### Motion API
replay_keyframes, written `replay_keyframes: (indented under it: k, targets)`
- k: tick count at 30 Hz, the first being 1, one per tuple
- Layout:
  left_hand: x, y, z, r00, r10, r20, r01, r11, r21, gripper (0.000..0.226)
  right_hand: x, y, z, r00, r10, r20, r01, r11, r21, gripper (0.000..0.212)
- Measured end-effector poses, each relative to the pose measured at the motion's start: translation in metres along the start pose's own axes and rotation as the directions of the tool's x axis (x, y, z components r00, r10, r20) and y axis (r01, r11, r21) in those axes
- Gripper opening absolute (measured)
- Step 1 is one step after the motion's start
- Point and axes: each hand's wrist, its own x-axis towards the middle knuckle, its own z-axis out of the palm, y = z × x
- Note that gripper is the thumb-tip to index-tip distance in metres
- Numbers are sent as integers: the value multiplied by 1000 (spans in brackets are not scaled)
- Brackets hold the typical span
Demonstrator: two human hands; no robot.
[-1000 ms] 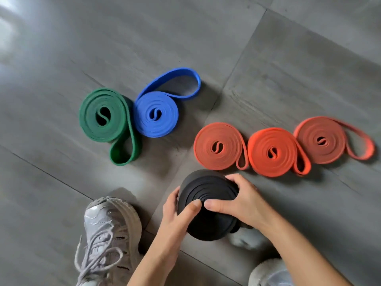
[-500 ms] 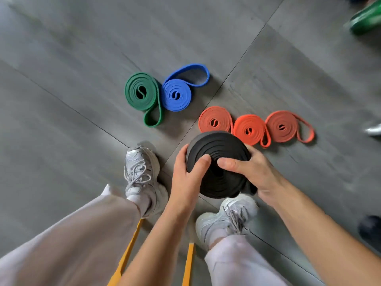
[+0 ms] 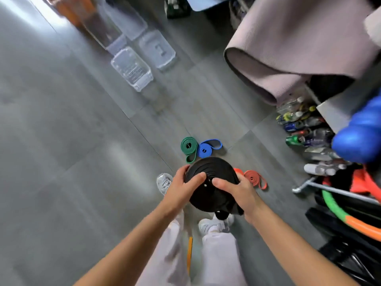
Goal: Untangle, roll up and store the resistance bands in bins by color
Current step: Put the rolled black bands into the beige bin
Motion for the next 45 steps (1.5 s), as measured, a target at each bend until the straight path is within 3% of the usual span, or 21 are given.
replay_keyframes:
  k: [2,4,6,8,13,16,23,28,33,36,41,45]
  targets:
    - [-17,44,-40,1000,25,13,-25,999,42,70,-20,-35,40,1000,-29,10,29,1000,10,22]
    - [-27,83,-82,996,57,64,-62,996,71,59,-27,-65,79,998,-59,15,59,998,29,13]
    - [-29,115,-121,990,89,112,-99,992,78,42,-24,-94,116,996,-84,10,84,996,45,15]
    - [-27,139,-158,985,118,126,-128,989,74,43,-14,-119,152,996,-91,20,89,995,53,22]
    - [-11,193,-235,989,147,-21,-147,989,16,67,30,-183,233,978,-118,170,116,993,19,38]
    - [13,224,-282,986,144,-88,-149,987,-57,59,70,-223,277,952,-140,272,149,989,-14,34]
    - [69,315,-407,964,139,-227,-181,967,-181,50,166,-335,407,926,-99,365,169,972,-165,67]
    - [104,376,-514,951,144,-272,-205,956,-210,62,215,-411,513,900,-82,428,203,948,-245,47]
    - [159,432,-632,941,147,-305,-214,956,-199,59,277,-466,623,893,-104,437,211,956,-204,40]
    - [190,466,-708,946,134,-295,-186,971,-154,89,313,-492,691,903,-126,411,204,967,-153,40]
    - [236,533,-824,964,153,-217,-166,985,-43,106,360,-529,792,934,-163,318,181,983,-26,52]
    - [283,591,-889,980,160,-114,-161,987,4,100,399,-570,849,957,-181,226,160,981,107,48]
